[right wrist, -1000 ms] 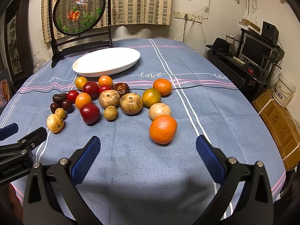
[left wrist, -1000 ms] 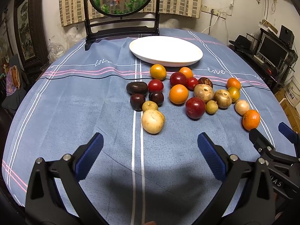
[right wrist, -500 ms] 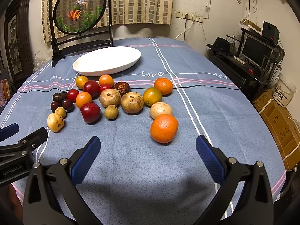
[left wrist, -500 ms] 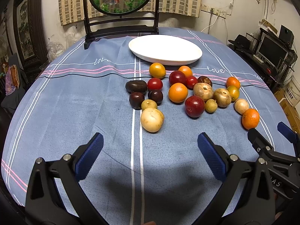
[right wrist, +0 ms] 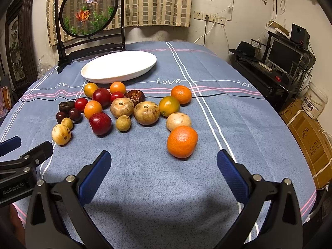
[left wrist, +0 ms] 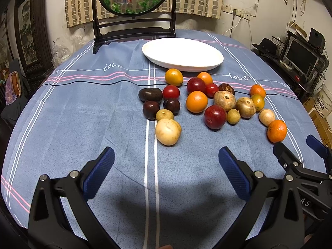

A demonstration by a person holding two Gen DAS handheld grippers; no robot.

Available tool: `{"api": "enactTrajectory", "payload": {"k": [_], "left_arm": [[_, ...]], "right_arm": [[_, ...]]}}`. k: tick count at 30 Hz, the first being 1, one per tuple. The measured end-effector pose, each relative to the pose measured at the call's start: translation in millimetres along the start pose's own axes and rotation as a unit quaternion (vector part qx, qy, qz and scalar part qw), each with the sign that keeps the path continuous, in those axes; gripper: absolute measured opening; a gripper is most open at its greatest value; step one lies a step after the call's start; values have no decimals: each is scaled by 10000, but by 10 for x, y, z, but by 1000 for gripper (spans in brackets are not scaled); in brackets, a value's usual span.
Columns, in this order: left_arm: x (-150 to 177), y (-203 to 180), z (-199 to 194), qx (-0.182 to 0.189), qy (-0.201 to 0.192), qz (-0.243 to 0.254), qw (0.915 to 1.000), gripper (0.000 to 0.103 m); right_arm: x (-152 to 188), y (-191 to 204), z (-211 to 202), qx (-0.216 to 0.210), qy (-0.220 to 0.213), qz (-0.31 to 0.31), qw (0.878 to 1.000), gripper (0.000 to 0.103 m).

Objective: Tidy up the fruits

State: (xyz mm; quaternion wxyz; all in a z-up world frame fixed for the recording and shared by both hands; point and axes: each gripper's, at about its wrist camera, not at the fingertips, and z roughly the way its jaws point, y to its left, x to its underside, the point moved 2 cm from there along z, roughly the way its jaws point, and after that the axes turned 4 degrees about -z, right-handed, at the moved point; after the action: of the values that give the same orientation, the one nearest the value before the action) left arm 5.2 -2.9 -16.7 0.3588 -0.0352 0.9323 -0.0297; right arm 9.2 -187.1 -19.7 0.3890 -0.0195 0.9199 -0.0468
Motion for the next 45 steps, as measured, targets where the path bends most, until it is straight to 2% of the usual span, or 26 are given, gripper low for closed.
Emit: {"api": "enactTrajectory", "payload": {"k": [21,26,29,31,38,45], "left_arm": [[6,-5,19,0,38,21,10000,101],[-7,-1,33,-30,-51,137,9999,101],[-25,19,80,128,31,229,9996,101],[-33,51,145,115,97,307,9994,101],[-60,113,348,38,241,374,9990,101],[-128,129,576,150,470,329,9982,101]], "right_arm": [[-3,-13,10,13,-18,-62,10000,102],[26,-96,41,-321,56,-129,9994,102],[31,-137,58,-397,89,-275,9988,102],[36,-183,98,-446,165,-327,9983,102],[9,-305,437,-677,830,-370,9936,102],[-48,-297,576,-778,919,-428,9918,102]]}}
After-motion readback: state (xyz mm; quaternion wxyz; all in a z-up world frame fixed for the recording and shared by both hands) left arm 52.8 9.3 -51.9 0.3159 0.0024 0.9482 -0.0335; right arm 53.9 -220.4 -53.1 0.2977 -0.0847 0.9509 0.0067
